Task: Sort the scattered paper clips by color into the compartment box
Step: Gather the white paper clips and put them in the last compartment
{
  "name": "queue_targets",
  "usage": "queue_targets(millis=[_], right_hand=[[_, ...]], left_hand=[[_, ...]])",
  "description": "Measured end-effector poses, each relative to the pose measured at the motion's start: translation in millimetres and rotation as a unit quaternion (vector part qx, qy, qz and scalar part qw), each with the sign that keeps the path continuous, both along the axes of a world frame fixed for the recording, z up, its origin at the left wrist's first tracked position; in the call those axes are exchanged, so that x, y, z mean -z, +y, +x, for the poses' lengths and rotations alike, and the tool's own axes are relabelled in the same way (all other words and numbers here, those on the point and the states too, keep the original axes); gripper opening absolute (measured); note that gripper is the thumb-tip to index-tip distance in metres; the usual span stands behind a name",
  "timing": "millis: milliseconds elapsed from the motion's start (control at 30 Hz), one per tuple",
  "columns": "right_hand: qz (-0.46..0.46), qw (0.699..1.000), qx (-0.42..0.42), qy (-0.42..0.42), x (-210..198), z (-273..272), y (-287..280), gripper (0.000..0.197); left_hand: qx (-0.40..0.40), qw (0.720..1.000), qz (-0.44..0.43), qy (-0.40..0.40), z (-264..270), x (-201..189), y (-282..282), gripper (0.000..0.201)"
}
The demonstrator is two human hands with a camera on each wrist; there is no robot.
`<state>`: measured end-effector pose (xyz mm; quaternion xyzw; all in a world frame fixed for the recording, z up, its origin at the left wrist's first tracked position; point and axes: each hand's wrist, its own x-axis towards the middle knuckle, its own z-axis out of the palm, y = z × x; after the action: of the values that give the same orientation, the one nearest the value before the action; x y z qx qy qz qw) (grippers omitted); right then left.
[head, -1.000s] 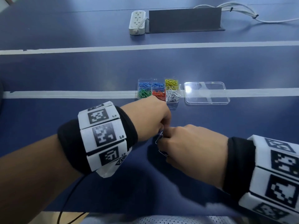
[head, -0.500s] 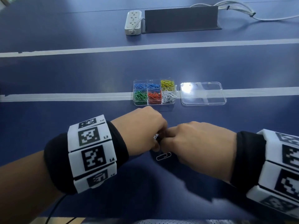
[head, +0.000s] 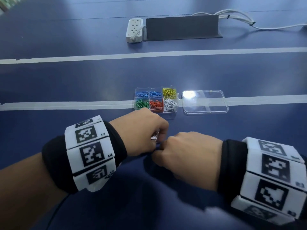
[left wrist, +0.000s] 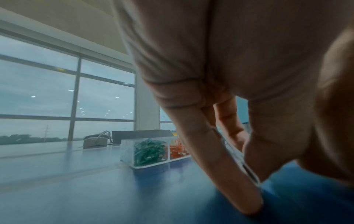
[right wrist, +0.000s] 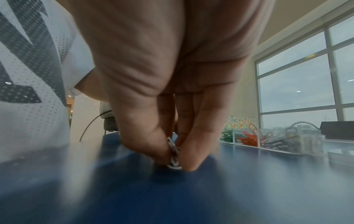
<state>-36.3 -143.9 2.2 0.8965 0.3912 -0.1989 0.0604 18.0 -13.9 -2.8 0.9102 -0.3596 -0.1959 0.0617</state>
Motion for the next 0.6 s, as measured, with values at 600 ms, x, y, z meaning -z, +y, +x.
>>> queue_targets(millis=[600], right_hand=[[0.207,0.918,0.338,-0.005,-11,75,-30,0.012]], left_hand=[[-0.197,0.966,-0.169,-0.021,57,-26,-4,0.025]])
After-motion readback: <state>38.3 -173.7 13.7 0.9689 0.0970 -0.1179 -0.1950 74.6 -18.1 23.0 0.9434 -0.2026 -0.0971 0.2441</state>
